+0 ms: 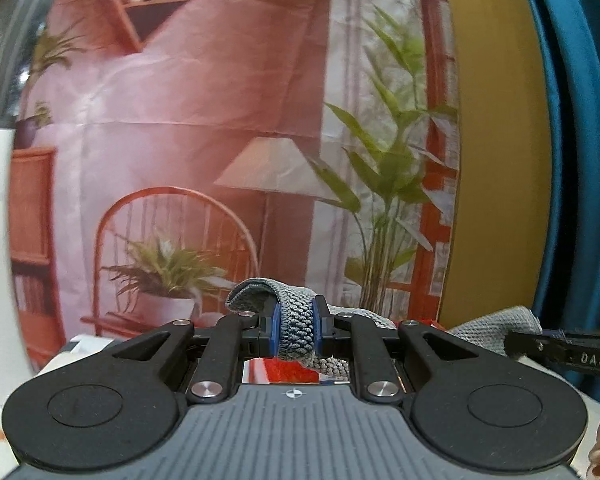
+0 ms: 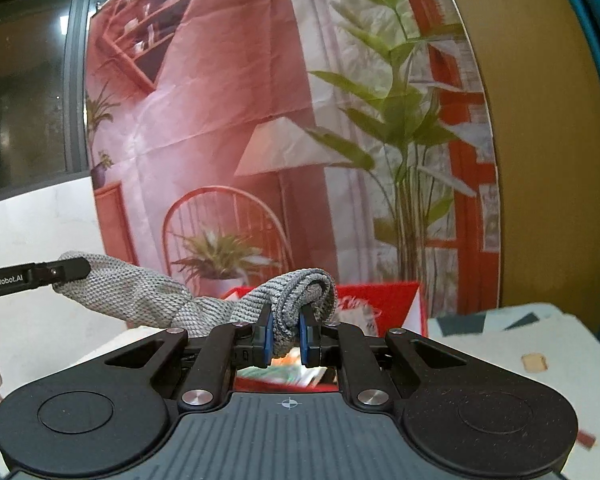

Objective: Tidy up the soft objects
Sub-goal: 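Lift the grey knit fabric and carry it toward the red box, then lower the grey fabric into the red box and open both grippers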

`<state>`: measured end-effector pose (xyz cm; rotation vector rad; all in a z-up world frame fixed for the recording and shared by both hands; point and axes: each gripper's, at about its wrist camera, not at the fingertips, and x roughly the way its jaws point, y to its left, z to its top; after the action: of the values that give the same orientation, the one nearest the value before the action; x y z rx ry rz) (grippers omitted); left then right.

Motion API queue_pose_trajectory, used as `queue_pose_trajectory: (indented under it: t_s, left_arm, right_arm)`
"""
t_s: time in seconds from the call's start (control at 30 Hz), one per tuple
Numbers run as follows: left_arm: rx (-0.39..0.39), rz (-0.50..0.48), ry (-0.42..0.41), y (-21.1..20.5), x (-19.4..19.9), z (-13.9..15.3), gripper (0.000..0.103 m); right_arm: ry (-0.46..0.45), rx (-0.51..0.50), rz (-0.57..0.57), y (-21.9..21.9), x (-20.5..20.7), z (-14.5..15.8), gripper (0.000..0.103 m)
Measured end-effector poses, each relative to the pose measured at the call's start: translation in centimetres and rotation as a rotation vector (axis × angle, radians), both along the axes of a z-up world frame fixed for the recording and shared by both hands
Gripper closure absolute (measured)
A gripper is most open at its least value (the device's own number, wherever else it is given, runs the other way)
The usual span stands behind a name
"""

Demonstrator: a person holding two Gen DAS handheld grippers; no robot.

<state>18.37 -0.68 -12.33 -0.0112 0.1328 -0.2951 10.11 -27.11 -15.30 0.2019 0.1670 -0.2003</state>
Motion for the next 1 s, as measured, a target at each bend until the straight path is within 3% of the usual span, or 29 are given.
queue_pose_trajectory:
  t_s: [0.13, 0.27, 0.5, 0.77, 1.0]
  left_arm:
    - [0.065, -0.025, 0.055, -1.8, 2.8, -0.5, 0.086]
    - [0.059, -0.039, 0.17, -2.8, 5.4, -1.5, 0.086]
    - [0.125, -0.067, 0.219, -4.2, 7.4, -2.5, 0.086]
    - [0.156, -0.088, 0.363, -4.6, 10.0, -4.8, 0.086]
    - [0.222, -0.122, 0.436, -5.7, 11.5, -5.7, 0.086]
  right_arm:
    - [0.017, -0.002, -0.022, -1.5, 2.0, 0.3, 0.092]
    - [0.057, 0.033, -0.047, -3.1, 3.7, -0.1, 0.092]
    - [0.114, 0.048, -0.055, -4.7, 5.6, -1.4, 0.092]
    - [0.202, 0.078, -0.01, -4.9, 6.8, -3.3, 0.092]
    - [0.248, 0.092, -0.004, -4.8, 7.8, -4.3, 0.091]
